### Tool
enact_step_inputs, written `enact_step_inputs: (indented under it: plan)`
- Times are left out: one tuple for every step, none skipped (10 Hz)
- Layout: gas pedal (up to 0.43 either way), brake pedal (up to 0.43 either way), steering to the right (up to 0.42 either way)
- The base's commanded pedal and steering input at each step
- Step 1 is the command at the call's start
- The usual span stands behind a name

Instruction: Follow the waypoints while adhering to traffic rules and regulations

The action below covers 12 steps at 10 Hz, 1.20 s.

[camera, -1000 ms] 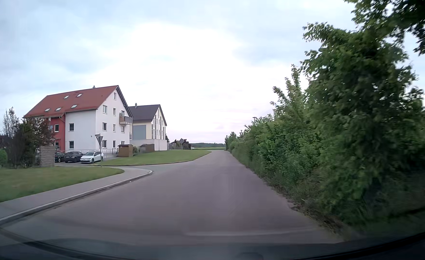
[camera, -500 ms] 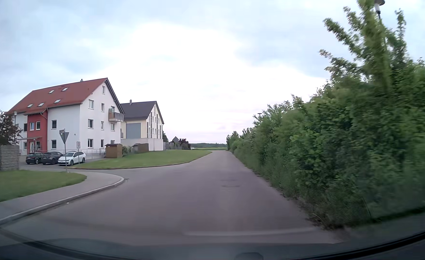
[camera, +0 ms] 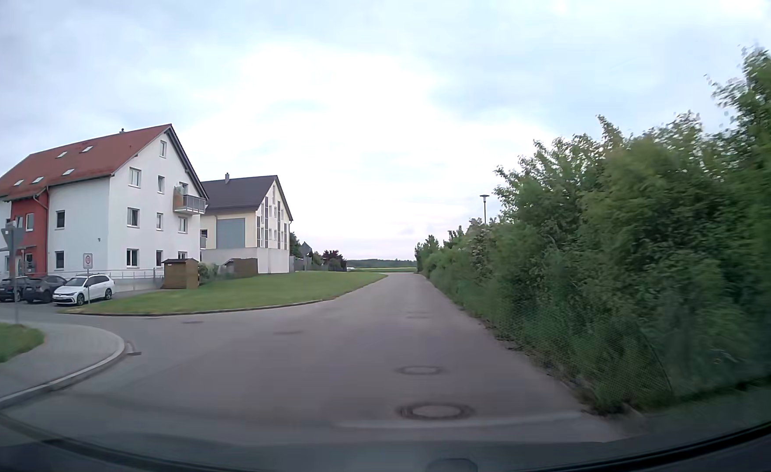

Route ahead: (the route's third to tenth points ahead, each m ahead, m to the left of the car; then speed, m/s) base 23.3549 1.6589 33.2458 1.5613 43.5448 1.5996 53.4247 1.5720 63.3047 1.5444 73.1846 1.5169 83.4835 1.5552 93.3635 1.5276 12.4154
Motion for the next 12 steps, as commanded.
enact_step_inputs:
  plan:
    - [0.13,0.0,-0.003]
    - [0.13,0.0,-0.003]
    - [0.13,0.0,-0.003]
    - [0.13,0.0,-0.003]
    - [0.13,0.0,-0.003]
    - [0.13,0.0,-0.003]
    - [0.13,0.0,-0.002]
    - [0.13,0.0,-0.001]
    - [0.13,0.0,-0.001]
    - [0.138,0.0,-0.002]
    - [0.138,0.0,-0.001]
    - [0.138,0.0,-0.001]
